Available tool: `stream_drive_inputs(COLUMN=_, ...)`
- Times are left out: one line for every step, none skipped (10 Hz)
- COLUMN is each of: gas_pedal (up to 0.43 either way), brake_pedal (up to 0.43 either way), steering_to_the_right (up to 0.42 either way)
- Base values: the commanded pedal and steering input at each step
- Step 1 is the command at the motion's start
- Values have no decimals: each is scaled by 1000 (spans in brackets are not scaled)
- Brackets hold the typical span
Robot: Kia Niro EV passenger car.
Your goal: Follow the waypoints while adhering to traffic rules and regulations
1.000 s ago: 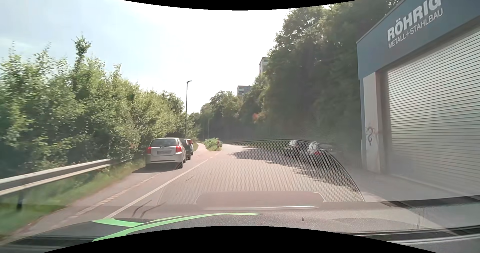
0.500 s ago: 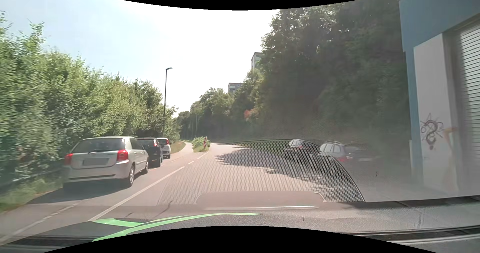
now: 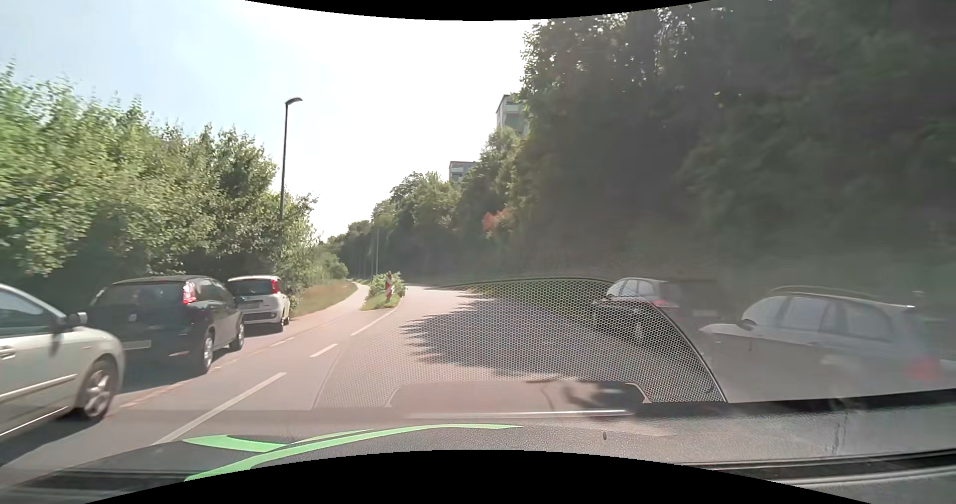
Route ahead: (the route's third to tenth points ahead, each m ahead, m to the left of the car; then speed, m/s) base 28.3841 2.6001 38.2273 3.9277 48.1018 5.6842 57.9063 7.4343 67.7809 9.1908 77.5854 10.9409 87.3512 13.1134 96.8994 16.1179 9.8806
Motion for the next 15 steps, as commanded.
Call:
stream_drive_inputs(gas_pedal=248, brake_pedal=0, steering_to_the_right=1)
stream_drive_inputs(gas_pedal=228, brake_pedal=0, steering_to_the_right=1)
stream_drive_inputs(gas_pedal=228, brake_pedal=0, steering_to_the_right=1)
stream_drive_inputs(gas_pedal=209, brake_pedal=0, steering_to_the_right=-1)
stream_drive_inputs(gas_pedal=177, brake_pedal=0, steering_to_the_right=-2)
stream_drive_inputs(gas_pedal=177, brake_pedal=0, steering_to_the_right=-2)
stream_drive_inputs(gas_pedal=177, brake_pedal=0, steering_to_the_right=-3)
stream_drive_inputs(gas_pedal=177, brake_pedal=0, steering_to_the_right=-5)
stream_drive_inputs(gas_pedal=177, brake_pedal=0, steering_to_the_right=-6)
stream_drive_inputs(gas_pedal=177, brake_pedal=0, steering_to_the_right=-8)
stream_drive_inputs(gas_pedal=177, brake_pedal=0, steering_to_the_right=-10)
stream_drive_inputs(gas_pedal=177, brake_pedal=0, steering_to_the_right=-11)
stream_drive_inputs(gas_pedal=177, brake_pedal=0, steering_to_the_right=-14)
stream_drive_inputs(gas_pedal=169, brake_pedal=0, steering_to_the_right=-17)
stream_drive_inputs(gas_pedal=169, brake_pedal=0, steering_to_the_right=-18)
